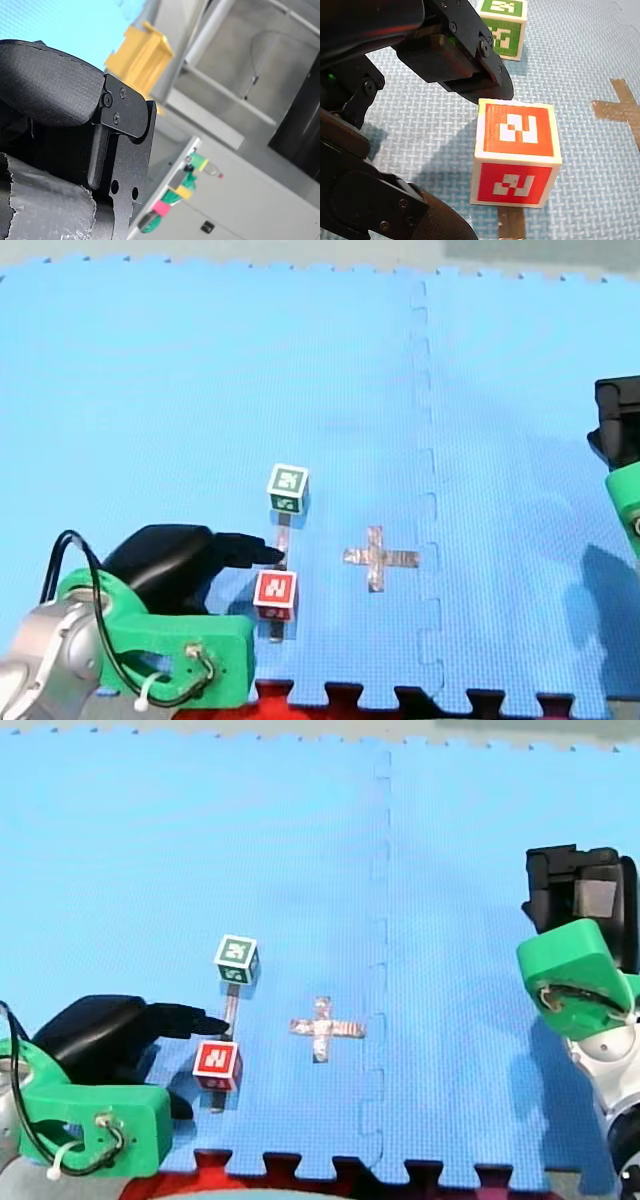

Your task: Stack cube left

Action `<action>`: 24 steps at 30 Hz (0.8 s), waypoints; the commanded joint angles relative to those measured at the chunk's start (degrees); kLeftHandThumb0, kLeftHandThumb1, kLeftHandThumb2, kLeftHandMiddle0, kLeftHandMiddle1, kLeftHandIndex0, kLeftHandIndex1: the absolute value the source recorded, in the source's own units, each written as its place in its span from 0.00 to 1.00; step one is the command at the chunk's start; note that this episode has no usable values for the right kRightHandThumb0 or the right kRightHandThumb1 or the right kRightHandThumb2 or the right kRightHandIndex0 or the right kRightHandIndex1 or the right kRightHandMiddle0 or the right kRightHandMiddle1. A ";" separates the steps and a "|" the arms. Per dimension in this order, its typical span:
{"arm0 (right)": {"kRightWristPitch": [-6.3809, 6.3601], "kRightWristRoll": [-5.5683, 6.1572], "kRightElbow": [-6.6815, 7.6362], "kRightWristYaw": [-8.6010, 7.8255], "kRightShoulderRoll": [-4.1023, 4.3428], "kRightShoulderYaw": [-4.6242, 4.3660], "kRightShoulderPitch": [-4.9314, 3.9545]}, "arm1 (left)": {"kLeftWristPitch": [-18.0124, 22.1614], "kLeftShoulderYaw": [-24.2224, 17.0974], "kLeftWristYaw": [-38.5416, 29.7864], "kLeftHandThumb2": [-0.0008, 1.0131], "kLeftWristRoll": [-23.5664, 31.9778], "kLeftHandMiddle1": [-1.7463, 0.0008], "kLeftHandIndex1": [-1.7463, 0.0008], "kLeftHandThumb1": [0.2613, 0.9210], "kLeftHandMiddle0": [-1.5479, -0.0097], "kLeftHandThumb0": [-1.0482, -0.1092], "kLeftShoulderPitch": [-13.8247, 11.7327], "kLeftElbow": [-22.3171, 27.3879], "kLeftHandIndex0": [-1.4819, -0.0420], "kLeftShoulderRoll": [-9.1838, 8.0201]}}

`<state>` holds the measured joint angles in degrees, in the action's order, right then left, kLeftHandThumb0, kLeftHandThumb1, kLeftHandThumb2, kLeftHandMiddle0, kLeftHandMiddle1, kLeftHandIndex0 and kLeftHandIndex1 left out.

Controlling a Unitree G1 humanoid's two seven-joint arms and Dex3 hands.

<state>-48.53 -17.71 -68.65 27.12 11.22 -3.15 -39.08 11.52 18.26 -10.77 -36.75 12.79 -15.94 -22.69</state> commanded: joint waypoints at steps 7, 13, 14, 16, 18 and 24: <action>-0.29 -0.09 0.39 0.54 0.35 0.05 0.02 | 2.18 0.24 6.00 0.02 0.32 0.00 0.93 0.84 0.39 0.64 -0.77 -0.51 0.18 0.03; -0.31 -0.21 0.39 0.80 0.37 -0.02 -0.02 | 10.56 -0.34 11.48 0.02 3.83 0.00 0.96 0.88 0.39 0.63 -0.42 -6.53 0.17 0.29; -0.29 -0.34 0.39 1.01 0.38 -0.09 -0.03 | 12.42 -0.42 12.17 0.02 4.53 0.00 0.96 0.88 0.39 0.63 -0.03 -8.25 0.17 0.38; -0.22 -0.67 0.36 1.54 0.38 -0.27 -0.05 | 15.36 -0.56 13.51 0.01 5.34 0.00 0.96 0.88 0.39 0.62 0.63 -11.16 0.17 0.52; -0.17 -0.90 0.34 1.88 0.37 -0.38 -0.07 | 17.17 -0.65 14.43 0.01 5.65 0.00 0.96 0.88 0.39 0.62 1.13 -13.14 0.17 0.57; 0.00 -2.02 0.29 3.66 0.43 -0.95 -0.06 | 20.08 -0.85 15.35 0.01 6.52 0.00 0.97 0.87 0.39 0.62 1.84 -16.29 0.17 0.64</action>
<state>-48.64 -19.50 -68.43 30.26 11.30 -3.94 -39.04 31.19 17.62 4.35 -30.57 14.35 -31.53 -21.87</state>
